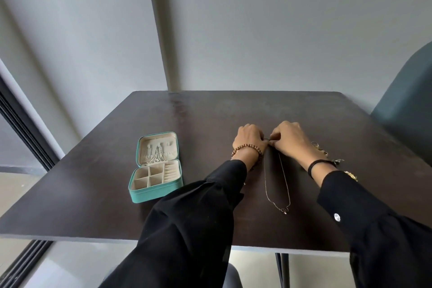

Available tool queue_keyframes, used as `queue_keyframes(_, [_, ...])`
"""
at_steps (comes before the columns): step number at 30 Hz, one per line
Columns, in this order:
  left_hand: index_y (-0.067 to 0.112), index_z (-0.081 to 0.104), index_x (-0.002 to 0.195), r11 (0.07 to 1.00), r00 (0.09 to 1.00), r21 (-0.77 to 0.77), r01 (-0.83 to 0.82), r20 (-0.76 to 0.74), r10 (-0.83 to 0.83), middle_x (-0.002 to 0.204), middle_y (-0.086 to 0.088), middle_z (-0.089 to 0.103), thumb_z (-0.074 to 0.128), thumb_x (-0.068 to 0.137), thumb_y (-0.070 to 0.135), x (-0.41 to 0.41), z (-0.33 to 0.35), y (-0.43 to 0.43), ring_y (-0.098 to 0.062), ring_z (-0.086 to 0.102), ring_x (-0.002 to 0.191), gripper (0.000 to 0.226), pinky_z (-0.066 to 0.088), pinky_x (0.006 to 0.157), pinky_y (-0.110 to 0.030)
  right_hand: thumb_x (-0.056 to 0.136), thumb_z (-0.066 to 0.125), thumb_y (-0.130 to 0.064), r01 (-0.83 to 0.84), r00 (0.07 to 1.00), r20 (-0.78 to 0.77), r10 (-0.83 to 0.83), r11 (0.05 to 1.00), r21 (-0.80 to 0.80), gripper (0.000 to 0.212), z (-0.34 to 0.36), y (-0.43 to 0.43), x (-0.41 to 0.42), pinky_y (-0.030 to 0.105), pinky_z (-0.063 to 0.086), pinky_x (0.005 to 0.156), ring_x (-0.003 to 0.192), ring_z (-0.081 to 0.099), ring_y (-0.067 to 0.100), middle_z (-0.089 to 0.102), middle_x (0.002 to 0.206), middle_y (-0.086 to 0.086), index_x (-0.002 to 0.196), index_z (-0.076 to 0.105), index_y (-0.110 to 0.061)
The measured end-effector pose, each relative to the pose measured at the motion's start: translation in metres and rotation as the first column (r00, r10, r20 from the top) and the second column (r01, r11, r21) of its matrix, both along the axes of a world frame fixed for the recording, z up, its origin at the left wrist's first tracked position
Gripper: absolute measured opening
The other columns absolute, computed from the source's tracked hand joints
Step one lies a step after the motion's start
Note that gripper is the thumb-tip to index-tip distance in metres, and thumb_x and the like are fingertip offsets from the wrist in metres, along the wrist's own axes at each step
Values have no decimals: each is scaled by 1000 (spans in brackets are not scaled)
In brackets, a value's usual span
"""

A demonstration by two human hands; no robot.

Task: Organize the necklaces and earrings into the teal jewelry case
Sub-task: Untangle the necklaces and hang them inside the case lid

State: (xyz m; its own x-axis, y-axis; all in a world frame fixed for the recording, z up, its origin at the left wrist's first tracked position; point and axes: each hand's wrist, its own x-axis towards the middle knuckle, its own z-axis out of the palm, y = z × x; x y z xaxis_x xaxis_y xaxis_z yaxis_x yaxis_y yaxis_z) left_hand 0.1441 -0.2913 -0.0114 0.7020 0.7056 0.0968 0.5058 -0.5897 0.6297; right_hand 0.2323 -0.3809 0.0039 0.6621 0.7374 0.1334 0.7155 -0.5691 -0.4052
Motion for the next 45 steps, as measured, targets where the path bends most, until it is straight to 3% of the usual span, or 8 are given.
queue_keyframes(5, [16,78,92,999,999,-25,-31,30,32,95,-6,75,78,82,34,-7,1,0,-24,69,90,20,57,73,-35,88,73,-9,25,1000,12,-25,999,28,11,0,-1,-5,38,55,85,110,62,38,69,107,18,97,78,-9])
queue_keyframes(11, [14,78,88,997,997,-28,-67,37,68,95,-8,75,77,82,26,-16,4,-7,-27,70,89,13,59,77,-38,91,66,-3,-24,987,156,29,999,-32,10,-1,-5,-18,44,56,81,99,66,43,65,109,22,99,73,-2])
queue_keyframes(16, [12,77,89,996,996,10,-87,32,87,95,-7,74,77,83,21,-25,6,-12,-26,70,87,11,51,65,-31,90,72,-7,18,984,178,-7,998,-60,12,4,-12,-25,47,57,84,99,65,44,64,109,22,101,71,-2])
queue_keyframes(24, [2,58,112,965,990,259,28,-140,9,123,-16,57,55,97,10,-38,6,-30,-31,46,124,17,47,85,-38,98,56,-4,29,953,299,57,962,-273,14,7,-17,-48,40,50,83,113,60,42,61,118,21,111,59,-2])
queue_keyframes(29, [2,56,123,936,967,337,99,-256,-10,131,-17,52,51,100,10,-47,6,-35,-31,42,128,26,45,94,-36,94,50,3,-12,927,341,158,919,-394,36,3,-24,-63,41,48,95,127,46,36,50,132,19,130,50,1])
queue_keyframes(35, [-3,52,112,998,999,69,-13,32,11,116,-23,63,53,95,6,-68,21,-39,-40,57,111,19,46,84,-40,98,48,-1,-137,978,146,146,988,-69,8,21,-37,-74,35,40,72,96,53,30,61,106,20,105,48,-4])
queue_keyframes(40, [9,54,89,965,952,-261,24,300,58,99,-13,68,55,94,5,-96,45,-42,-23,72,88,7,60,79,-38,98,59,-12,-99,990,-77,122,963,250,6,42,-43,-79,31,53,78,90,69,18,72,96,2,99,64,-14])
queue_keyframes(45, [8,61,81,869,949,-477,129,313,31,78,-7,66,53,101,15,-118,66,-38,-14,64,62,23,61,79,-35,94,68,-12,-15,910,-345,228,852,523,7,50,-47,-83,34,61,80,75,74,11,73,87,1,89,69,-17])
